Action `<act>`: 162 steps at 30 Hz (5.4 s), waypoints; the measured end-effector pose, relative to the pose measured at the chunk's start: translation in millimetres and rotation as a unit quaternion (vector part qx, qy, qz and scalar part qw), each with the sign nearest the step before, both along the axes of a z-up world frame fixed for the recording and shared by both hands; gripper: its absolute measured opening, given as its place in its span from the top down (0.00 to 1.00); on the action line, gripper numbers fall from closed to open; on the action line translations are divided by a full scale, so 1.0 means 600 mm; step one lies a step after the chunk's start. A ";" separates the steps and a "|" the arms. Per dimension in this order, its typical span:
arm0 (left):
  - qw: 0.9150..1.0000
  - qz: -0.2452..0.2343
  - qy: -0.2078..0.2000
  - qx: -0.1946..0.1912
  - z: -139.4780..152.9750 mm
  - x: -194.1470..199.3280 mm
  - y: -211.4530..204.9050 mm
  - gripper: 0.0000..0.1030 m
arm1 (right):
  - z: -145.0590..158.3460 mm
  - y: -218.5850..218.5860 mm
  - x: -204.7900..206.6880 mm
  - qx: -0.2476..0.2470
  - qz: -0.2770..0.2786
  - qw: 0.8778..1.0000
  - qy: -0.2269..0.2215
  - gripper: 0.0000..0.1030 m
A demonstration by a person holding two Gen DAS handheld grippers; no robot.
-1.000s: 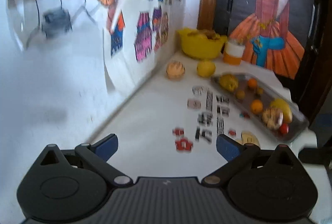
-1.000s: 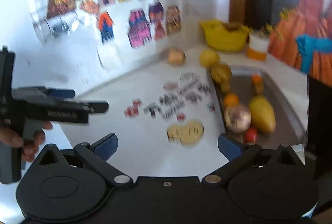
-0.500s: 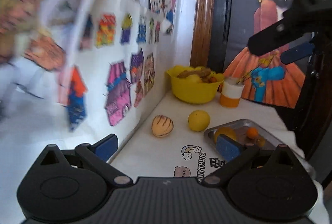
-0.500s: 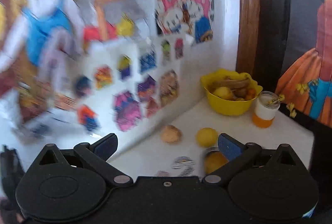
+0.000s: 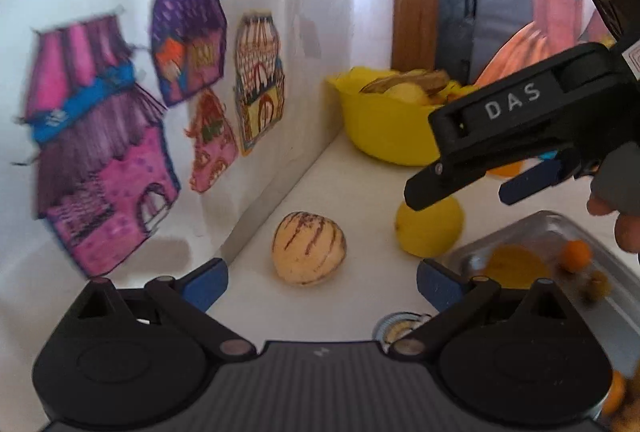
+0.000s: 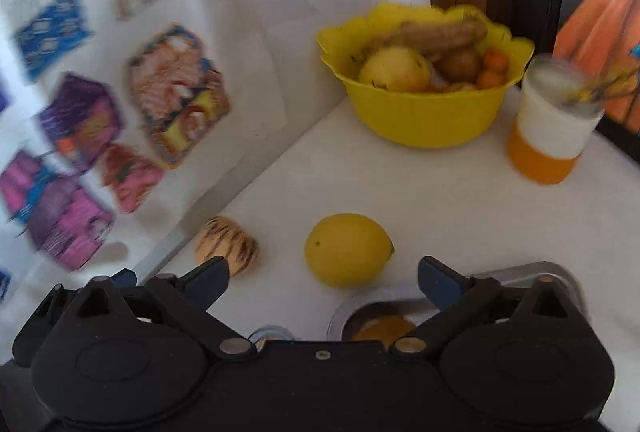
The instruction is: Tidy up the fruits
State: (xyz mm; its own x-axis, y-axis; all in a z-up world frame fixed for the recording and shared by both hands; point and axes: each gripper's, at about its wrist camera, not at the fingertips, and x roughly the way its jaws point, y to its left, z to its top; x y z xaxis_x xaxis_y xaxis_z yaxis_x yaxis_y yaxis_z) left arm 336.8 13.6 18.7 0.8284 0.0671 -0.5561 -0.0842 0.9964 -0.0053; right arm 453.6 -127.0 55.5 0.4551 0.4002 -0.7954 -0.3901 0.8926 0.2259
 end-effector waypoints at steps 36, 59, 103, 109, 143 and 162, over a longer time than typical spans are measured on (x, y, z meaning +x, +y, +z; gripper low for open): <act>0.999 0.028 0.026 -0.026 -0.051 0.099 0.003 0.43 | -0.097 0.000 0.047 0.055 -0.020 0.998 0.019 0.37; 0.998 -0.011 -0.004 -0.067 0.023 -0.032 -0.050 0.43 | 0.010 -0.101 -0.078 0.092 -0.028 0.995 -0.013 0.37; 0.989 -0.117 0.051 -0.078 -0.017 -0.027 -0.283 0.43 | -0.066 -0.387 -0.236 0.079 -0.097 0.992 0.001 0.41; 0.988 -0.116 0.062 -0.080 -0.021 -0.023 -0.284 0.43 | -0.066 -0.387 -0.239 0.078 -0.095 0.992 -0.002 0.41; 0.988 -0.108 0.045 -0.097 0.020 -0.054 -0.270 0.08 | -0.042 -0.391 -0.294 0.059 -0.097 0.991 -0.070 0.21; 0.995 -0.047 -0.025 -0.089 0.064 -0.160 -0.192 0.01 | 0.010 -0.336 -0.399 0.004 -0.094 0.973 -0.209 0.01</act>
